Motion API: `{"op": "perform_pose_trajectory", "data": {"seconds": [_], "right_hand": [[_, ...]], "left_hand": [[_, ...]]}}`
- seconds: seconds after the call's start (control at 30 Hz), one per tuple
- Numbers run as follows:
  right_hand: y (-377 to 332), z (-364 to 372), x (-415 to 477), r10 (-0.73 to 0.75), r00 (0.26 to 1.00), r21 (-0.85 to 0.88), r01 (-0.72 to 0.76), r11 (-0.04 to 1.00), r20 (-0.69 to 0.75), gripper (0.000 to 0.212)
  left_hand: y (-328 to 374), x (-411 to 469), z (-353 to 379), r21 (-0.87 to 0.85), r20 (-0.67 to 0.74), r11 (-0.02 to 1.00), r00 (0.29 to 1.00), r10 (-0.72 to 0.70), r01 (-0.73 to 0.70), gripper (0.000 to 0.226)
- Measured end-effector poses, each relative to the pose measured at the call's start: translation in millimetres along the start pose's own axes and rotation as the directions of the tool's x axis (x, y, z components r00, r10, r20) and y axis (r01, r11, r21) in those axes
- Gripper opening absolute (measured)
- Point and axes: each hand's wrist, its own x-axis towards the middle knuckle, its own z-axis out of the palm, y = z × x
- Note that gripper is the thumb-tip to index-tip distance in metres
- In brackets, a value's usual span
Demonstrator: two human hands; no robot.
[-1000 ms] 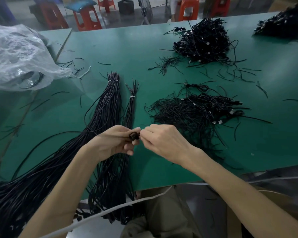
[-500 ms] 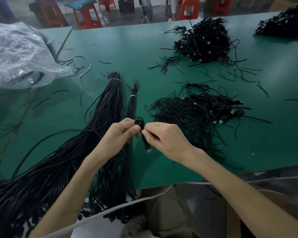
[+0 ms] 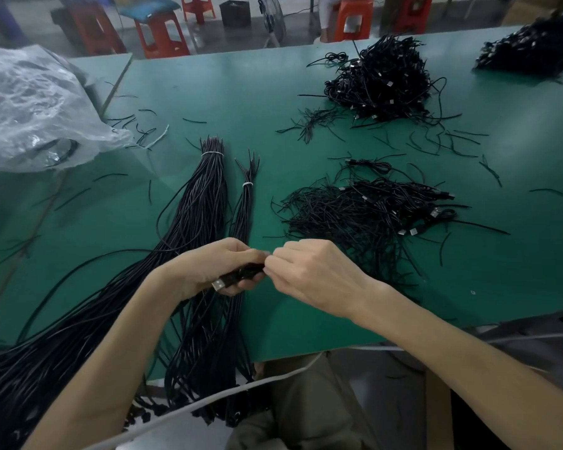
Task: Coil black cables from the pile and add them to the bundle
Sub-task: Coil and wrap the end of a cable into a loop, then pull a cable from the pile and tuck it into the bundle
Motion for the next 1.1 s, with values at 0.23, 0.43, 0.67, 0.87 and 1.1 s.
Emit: {"op": "perform_pose_trajectory", "data": {"seconds": [0.23,0.43,0.67,0.87,1.1], "right_hand": [[44,-16,-16,0.654,0.738,0.478,-0.641,0.601,0.167,0.028],[127,-42,-37,0.895,0.441,0.381,-0.817,0.432,-0.070,0.030],[175,-37,-57,0.977,0.208,0.391,-0.896,0.209,-0.045,0.044],[180,-15,-60,0.969,0.214,0.372,-0.915,0.155,0.122,0.038],[130,0,-40,0.880,0.428,0.360,-0.869,0.339,0.206,0.025]], "left_hand": [[-19,14,3,0.282,-0.448,0.958,0.891,0.080,0.056,0.041],[-36,10,9,0.612,-0.699,0.630,0.700,0.149,0.477,0.037],[-33,18,14,0.662,-0.694,0.506,0.707,0.136,0.553,0.040],[-38,21,2,0.604,-0.671,0.619,0.739,0.056,0.501,0.047],[-31,15,0,0.438,-0.597,0.864,0.799,0.074,0.247,0.040]]}}
